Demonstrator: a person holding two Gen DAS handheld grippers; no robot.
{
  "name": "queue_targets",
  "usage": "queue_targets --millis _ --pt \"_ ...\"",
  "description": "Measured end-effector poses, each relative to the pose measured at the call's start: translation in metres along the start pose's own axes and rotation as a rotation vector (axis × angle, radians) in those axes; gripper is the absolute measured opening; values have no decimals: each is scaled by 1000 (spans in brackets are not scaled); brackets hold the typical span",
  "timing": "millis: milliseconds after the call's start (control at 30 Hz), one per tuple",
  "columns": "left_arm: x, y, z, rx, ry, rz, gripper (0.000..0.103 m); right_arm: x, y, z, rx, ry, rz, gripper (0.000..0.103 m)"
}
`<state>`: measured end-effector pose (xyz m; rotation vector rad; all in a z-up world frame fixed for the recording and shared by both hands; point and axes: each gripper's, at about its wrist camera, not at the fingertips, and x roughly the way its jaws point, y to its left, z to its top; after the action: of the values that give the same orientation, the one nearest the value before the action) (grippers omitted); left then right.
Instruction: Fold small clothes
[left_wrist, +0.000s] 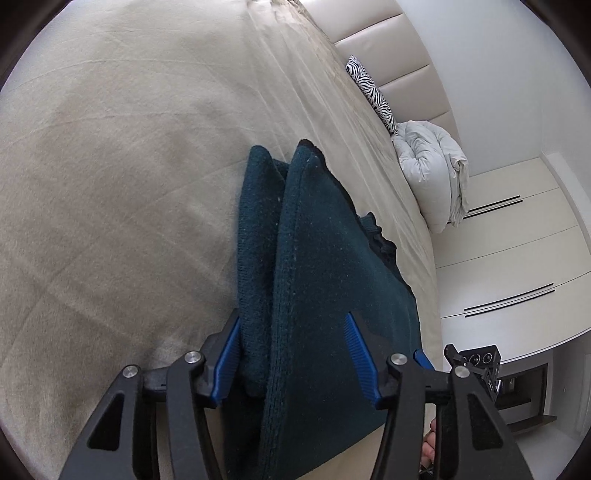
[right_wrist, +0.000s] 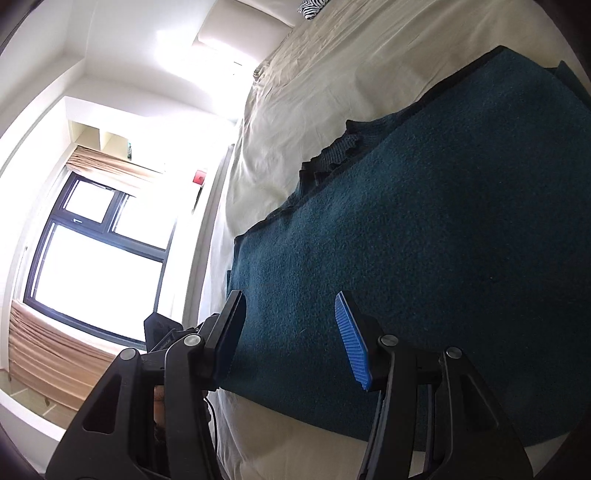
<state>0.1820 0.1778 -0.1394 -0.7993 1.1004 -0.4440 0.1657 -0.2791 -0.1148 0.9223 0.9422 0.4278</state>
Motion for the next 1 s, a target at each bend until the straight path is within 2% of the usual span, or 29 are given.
queue_targets --millis 100,133,233,367,567,800,1000 --pt "-5 12 -1 -35 10 -19 35 16 1 2 8 33 2 50" --pt "-6 17 0 -45 12 -19 25 20 1 2 8 44 3 50" --pt "-5 23 -2 -53 19 -36 23 37 3 4 1 74 -2 50" --pt "-6 21 -1 -48 17 -32 16 58 10 6 -19 111 -3 50" --pt "-11 16 -2 -50 2 -26 13 80 8 11 -23 146 -8 50" --pt "-16 -36 7 63 1 54 13 81 -13 18 37 162 87 48" --pt "2 -128 1 245 33 104 13 57 -30 27 87 142 169 49"
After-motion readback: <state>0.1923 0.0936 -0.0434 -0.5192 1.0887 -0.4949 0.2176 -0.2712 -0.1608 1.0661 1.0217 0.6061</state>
